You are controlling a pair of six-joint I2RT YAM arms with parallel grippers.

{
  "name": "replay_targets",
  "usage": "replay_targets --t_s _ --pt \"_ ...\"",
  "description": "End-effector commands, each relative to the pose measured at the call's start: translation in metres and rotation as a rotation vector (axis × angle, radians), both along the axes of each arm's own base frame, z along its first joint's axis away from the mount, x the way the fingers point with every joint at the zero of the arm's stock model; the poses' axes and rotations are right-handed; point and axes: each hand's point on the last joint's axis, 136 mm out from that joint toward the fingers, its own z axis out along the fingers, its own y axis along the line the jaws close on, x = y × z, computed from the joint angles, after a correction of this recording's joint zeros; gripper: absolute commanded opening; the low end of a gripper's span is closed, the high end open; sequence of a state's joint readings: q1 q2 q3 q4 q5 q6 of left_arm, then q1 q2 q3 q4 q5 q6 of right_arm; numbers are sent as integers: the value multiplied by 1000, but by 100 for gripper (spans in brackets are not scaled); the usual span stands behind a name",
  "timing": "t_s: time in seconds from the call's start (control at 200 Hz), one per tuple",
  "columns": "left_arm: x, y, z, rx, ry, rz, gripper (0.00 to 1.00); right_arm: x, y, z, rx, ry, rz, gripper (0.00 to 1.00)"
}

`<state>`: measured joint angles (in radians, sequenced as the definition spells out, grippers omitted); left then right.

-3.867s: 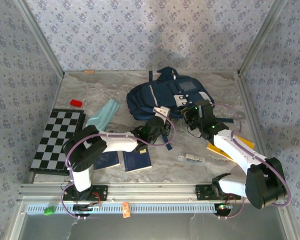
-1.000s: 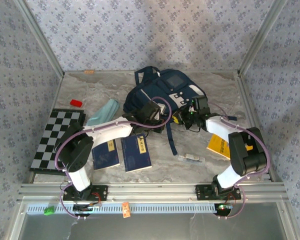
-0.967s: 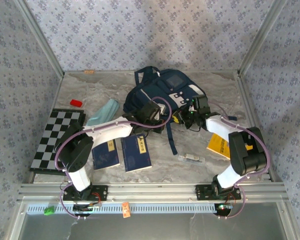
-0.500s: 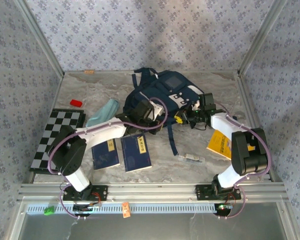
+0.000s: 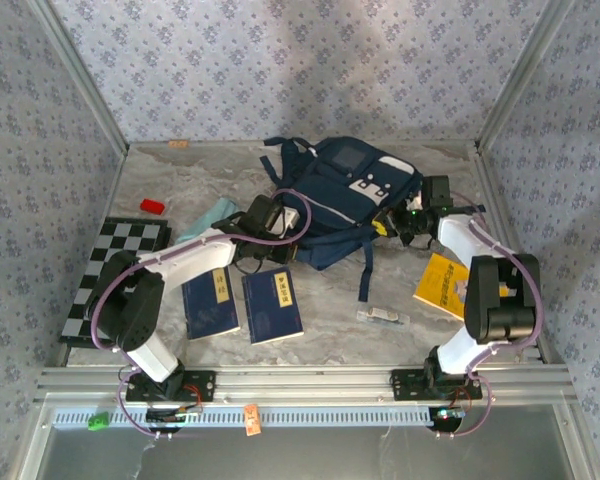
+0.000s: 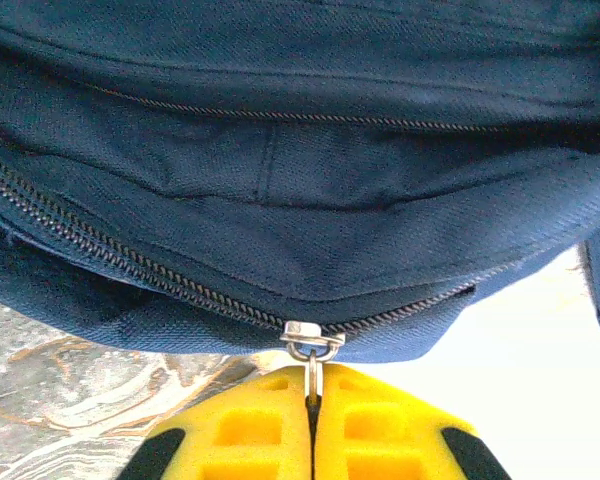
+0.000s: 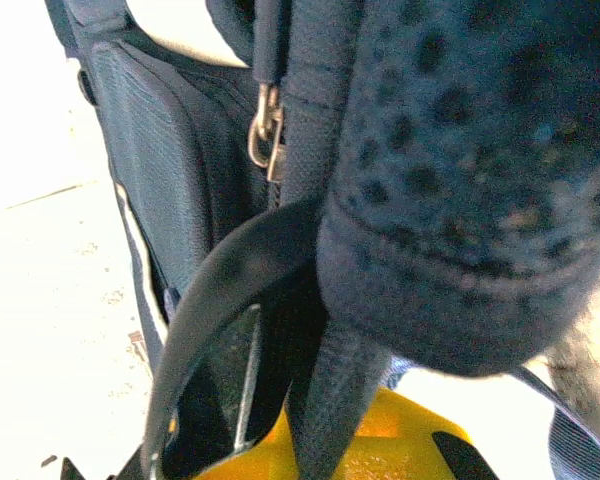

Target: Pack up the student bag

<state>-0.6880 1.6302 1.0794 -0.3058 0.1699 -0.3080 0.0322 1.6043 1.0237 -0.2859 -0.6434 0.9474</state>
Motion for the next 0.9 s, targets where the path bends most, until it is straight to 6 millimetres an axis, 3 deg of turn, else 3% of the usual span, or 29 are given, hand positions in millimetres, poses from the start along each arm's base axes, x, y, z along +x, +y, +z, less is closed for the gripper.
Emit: replay_targets --t_s 0.0,0.04,0.15,0.265,0.355,0.445,0.665,0.81,0.895 --pt "-10 -31 37 -118 -15 -43 0 43 -10 20 -41 -119 33 0" --pt "-11 -39 42 -135 -19 -43 0 56 -10 26 -43 -141 41 0" --pt "-11 -63 48 -183 -10 -26 0 81 -12 28 -69 -150 68 14" --pt "-5 -81 45 -189 -6 -1 0 81 -16 35 -89 -151 84 39" --pt "1 -93 44 -196 -3 2 0 62 -19 34 -124 -140 95 58" --pt "4 -101 40 -193 1 -5 0 35 -23 31 -110 -122 104 67" --pt "2 -114 46 -214 -14 -32 0 -32 2 10 -13 -31 137 72" --pt "-2 -119 44 -209 -11 -45 0 -47 31 3 74 -13 141 74" --pt "-4 -121 45 -210 -11 -51 0 -46 47 1 87 -20 146 74"
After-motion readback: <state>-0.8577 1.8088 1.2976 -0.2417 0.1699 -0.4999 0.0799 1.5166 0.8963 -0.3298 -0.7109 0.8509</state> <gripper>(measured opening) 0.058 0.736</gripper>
